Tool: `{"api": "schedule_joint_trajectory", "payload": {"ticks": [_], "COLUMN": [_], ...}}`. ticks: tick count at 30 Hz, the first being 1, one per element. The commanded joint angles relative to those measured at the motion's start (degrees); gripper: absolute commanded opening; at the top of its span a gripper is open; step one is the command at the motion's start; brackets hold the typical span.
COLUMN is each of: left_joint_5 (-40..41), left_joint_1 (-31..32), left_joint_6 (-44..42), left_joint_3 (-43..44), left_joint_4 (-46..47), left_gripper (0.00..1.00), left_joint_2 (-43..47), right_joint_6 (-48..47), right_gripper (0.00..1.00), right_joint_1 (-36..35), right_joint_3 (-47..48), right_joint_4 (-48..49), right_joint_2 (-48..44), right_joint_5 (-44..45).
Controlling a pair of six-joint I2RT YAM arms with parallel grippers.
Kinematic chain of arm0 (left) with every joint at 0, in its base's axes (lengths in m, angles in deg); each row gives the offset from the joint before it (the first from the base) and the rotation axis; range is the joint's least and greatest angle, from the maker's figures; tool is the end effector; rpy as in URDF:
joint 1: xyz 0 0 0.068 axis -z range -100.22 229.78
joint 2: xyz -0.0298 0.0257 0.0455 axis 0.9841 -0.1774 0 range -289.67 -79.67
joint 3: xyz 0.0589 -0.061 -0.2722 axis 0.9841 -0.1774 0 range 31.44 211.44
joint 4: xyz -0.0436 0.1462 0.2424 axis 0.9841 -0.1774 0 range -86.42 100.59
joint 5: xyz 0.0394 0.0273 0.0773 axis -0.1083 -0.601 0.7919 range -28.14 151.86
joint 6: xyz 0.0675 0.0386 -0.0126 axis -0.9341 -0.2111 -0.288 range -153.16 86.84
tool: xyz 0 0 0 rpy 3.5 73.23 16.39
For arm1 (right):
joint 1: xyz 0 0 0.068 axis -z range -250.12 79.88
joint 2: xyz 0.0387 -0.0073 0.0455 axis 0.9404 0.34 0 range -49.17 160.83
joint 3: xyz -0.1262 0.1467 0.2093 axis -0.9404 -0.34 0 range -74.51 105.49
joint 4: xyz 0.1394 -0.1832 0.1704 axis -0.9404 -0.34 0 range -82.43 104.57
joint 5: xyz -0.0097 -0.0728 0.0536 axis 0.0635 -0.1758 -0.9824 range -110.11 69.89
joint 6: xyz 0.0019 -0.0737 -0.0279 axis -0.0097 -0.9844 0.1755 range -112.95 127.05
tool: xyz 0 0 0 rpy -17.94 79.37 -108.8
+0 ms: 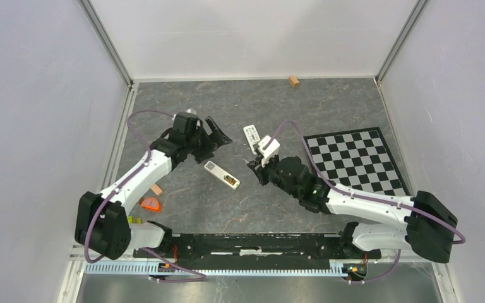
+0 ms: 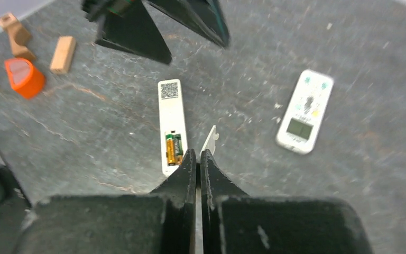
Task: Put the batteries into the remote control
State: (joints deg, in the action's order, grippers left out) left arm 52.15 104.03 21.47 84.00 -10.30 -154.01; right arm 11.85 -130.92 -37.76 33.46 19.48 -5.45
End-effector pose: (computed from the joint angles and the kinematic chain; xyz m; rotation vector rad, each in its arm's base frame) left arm 0.2899 -0.1431 0.2395 -0.5591 2.4102 -0.8505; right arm 0.1698 0.2687 0.2472 -0.6899 1.6942 0.5871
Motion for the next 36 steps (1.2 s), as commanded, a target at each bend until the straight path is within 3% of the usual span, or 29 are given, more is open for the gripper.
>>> {"api": "schedule_joint_trajectory", "payload": {"ticks": [1,7,15,27,36], "left_joint_5": [5.00,4.64,8.26,14.18,15.68], "left_joint_1": [-4.62,-9.04,-10.72,-11.07,-11.15], "left_joint_6": [-12.56,-14.36,-13.85,-11.44,-9.65], "left_joint_3": [-0.09,-2.55,-3.69,-6.15,-10.51], "left_joint_4": [-3.90,-5.09,-4.79,-4.08,-2.03], "left_gripper": [1.00,1.00,1.00,1.00,1.00], "left_joint_2": [0.24,-4.74,-6.83,-4.79,0.04], "right_joint_6": [22.85,29.19,28.24,28.29,29.31], "right_gripper": [0.00,0.00,0.00,0.00,0.00], "right_joint_1": [4.30,5.94,5.81,7.71,9.79], "right_joint_3": [2.27,4.52,8.79,10.10,9.66], "right_joint_4": [-3.78,-0.35,-3.85,-9.71,-9.45], "right_joint_2": [2.14,11.20,22.03,25.00,25.33], "right_joint_5": [-9.21,-24.25,-29.16,-19.76,-19.21]}}
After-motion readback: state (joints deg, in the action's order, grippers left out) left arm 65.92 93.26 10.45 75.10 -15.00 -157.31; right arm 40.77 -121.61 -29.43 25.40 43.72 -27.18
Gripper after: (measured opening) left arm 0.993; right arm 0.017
